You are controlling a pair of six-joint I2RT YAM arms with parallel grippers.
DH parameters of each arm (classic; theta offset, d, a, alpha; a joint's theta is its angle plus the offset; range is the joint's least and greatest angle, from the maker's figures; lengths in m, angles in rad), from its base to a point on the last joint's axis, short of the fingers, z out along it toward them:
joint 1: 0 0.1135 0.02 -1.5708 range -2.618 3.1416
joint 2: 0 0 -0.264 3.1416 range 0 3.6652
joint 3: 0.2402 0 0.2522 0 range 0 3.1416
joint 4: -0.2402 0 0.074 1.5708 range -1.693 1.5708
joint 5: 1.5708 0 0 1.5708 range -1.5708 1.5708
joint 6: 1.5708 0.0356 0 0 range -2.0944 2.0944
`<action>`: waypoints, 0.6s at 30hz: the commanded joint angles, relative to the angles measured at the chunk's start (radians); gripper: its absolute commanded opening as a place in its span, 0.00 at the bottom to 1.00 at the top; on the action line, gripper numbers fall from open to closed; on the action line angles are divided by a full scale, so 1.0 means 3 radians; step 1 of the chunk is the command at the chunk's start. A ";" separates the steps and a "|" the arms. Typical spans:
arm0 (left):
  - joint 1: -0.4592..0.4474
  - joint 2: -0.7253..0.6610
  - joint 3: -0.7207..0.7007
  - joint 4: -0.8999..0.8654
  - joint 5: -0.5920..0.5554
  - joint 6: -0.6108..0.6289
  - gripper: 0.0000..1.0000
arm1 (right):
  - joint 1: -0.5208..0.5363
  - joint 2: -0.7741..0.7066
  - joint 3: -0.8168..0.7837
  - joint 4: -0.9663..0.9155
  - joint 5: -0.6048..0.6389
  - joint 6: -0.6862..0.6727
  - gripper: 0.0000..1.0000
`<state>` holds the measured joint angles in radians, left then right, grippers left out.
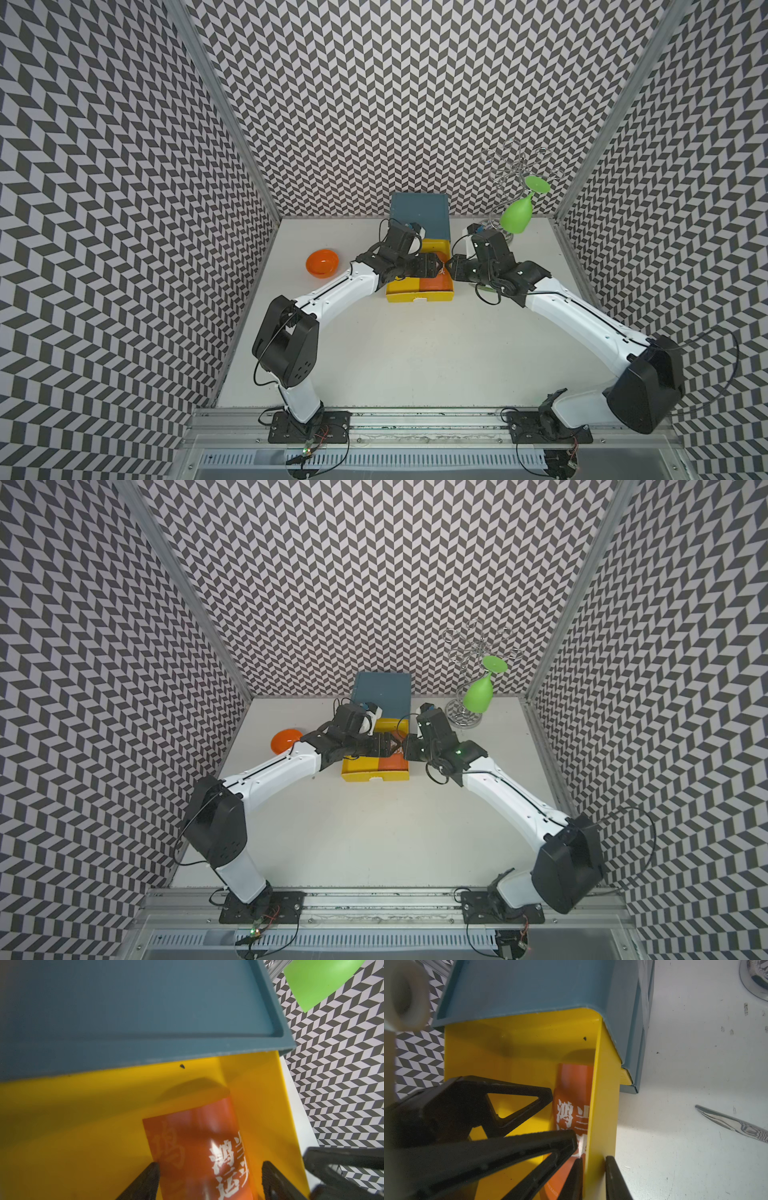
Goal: Take the postcards out of the drawer
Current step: Pick up the postcard from the drawer.
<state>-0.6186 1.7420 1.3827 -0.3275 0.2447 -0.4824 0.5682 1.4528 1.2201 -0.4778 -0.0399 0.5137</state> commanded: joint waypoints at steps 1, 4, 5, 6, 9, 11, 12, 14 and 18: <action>-0.0019 0.0206 0.0006 -0.0276 -0.0090 0.0063 0.80 | 0.0026 0.0112 0.0074 -0.0008 -0.0036 -0.0063 0.27; -0.0024 0.0231 0.0016 -0.0279 -0.0104 0.0067 0.80 | 0.0034 0.0151 0.0064 0.0014 -0.0031 -0.0061 0.23; -0.0024 0.0246 0.0020 -0.0284 -0.0111 0.0073 0.80 | 0.0034 0.0157 0.0059 0.0018 -0.0027 -0.0061 0.21; -0.0024 0.0257 0.0028 -0.0283 -0.0123 0.0081 0.80 | 0.0035 0.0158 0.0054 0.0023 -0.0026 -0.0061 0.20; -0.0033 0.0312 0.0059 -0.0305 -0.0126 0.0107 0.78 | 0.0040 0.0164 0.0041 0.0042 -0.0031 -0.0056 0.17; -0.0044 0.0355 0.0080 -0.0310 -0.0127 0.0121 0.74 | 0.0038 0.0165 0.0034 0.0053 -0.0040 -0.0053 0.16; -0.0049 0.0372 0.0090 -0.0309 -0.0132 0.0129 0.72 | 0.0039 0.0166 0.0031 0.0062 -0.0049 -0.0053 0.16; -0.0054 0.0408 0.0109 -0.0314 -0.0132 0.0138 0.66 | 0.0039 0.0169 0.0034 0.0073 -0.0046 -0.0054 0.16; -0.0055 0.0414 0.0101 -0.0299 -0.0136 0.0149 0.50 | 0.0039 0.0170 0.0028 0.0074 -0.0053 -0.0048 0.15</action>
<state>-0.6281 1.8046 1.4384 -0.3157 0.2253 -0.4473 0.5728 1.5002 1.2201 -0.4957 -0.0338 0.5018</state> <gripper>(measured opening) 0.517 0.153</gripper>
